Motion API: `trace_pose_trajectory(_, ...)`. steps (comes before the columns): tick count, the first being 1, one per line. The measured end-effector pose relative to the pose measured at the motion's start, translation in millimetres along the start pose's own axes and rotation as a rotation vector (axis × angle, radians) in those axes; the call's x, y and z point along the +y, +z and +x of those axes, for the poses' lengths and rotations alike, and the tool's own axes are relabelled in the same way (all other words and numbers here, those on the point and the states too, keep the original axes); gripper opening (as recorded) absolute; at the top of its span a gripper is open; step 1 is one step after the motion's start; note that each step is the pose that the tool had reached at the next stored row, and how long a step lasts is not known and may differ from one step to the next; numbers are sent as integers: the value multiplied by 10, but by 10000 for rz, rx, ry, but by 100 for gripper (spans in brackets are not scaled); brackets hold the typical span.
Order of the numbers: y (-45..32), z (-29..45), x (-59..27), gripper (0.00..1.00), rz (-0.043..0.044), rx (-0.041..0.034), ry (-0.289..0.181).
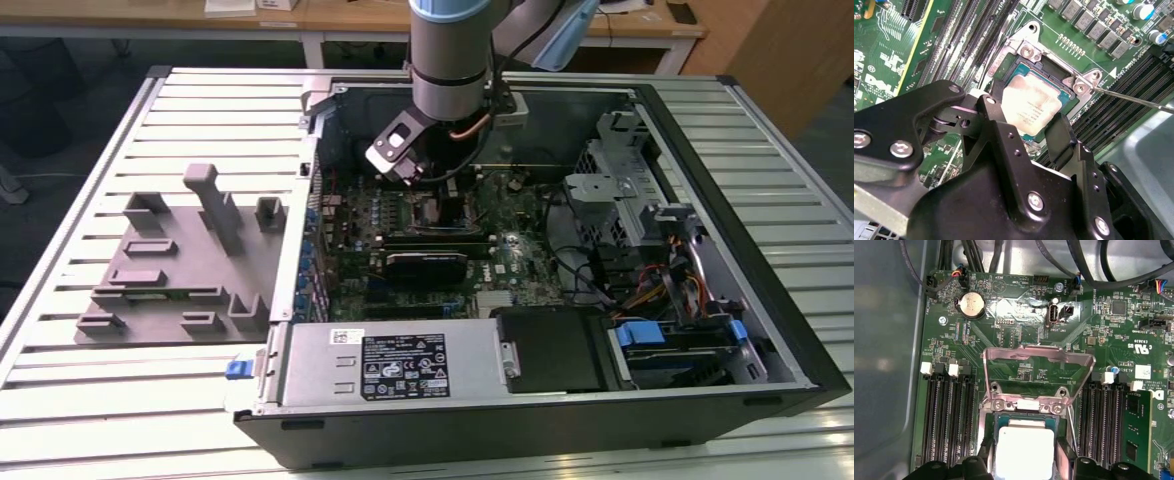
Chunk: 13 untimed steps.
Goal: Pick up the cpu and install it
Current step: 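Place the cpu into insertion slot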
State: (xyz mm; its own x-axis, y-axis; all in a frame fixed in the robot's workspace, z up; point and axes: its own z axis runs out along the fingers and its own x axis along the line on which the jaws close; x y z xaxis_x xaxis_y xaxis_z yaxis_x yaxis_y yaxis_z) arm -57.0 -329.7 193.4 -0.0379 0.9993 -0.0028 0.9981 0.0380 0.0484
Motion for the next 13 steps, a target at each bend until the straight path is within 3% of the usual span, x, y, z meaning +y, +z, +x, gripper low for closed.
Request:
trace_pose_trajectory(6,-73,0,4,60,-2,2,1)
trace_pose_trajectory(13,-77,0,4,60,-3,3,0)
